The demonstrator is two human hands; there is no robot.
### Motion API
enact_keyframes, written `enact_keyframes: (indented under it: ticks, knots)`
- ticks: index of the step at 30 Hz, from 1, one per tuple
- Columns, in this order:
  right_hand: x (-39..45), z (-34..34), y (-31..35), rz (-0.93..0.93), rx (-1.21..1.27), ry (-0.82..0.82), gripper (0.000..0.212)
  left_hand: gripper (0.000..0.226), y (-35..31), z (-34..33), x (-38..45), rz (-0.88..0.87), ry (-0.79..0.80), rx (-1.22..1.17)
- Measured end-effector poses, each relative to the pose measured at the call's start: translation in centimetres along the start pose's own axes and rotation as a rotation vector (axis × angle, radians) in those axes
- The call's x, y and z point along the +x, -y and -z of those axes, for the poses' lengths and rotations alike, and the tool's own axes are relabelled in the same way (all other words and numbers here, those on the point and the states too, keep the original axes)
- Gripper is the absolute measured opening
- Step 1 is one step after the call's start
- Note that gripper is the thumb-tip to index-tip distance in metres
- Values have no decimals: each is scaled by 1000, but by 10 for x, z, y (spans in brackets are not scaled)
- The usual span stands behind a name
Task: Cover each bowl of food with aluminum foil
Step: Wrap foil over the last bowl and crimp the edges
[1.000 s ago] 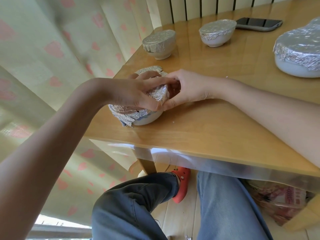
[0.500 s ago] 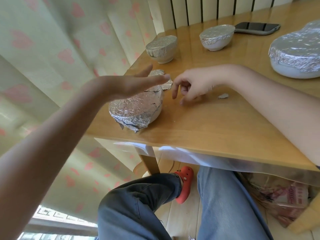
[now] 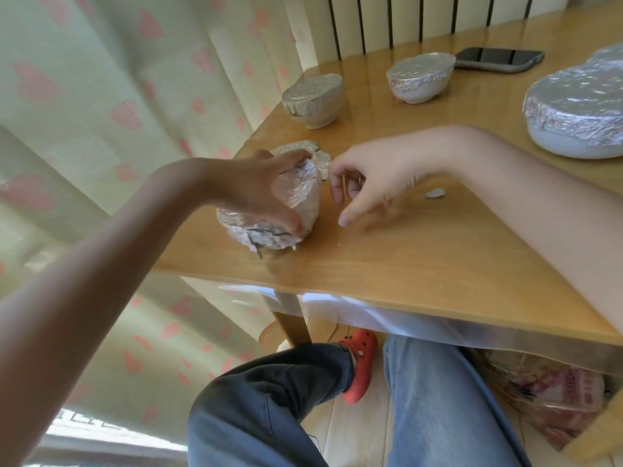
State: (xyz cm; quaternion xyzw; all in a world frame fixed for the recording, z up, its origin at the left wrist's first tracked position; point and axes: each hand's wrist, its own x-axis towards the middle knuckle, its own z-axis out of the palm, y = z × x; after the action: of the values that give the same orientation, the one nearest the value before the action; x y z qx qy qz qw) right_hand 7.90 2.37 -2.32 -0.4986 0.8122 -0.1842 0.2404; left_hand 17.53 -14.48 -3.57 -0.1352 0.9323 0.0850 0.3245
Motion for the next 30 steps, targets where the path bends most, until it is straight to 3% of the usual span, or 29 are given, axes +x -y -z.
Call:
enact_keyframes:
  ticks: [3, 8, 13, 20, 27, 30]
  knots:
    - [-7, -10, 12, -32, -65, -53, 56, 133, -9, 48, -20, 80, -236, 103]
    - [-12, -37, 30, -121, -333, -345, 73, 153, -9, 41, -20, 60, -133, 154]
    - [-14, -42, 37, -77, -363, -462, 80, 165, -8, 48, -25, 30, -54, 93]
    - [-11, -42, 29, -25, -307, -511, 62, 161, -10, 52, -26, 55, 29, 288]
    - [-7, -42, 20, 73, -507, -593, 55, 146, -4, 44, -18, 25, -109, 362]
    - [-4, -41, 15, 125, -447, -602, 48, 143, -2, 44, -19, 17, -124, 352]
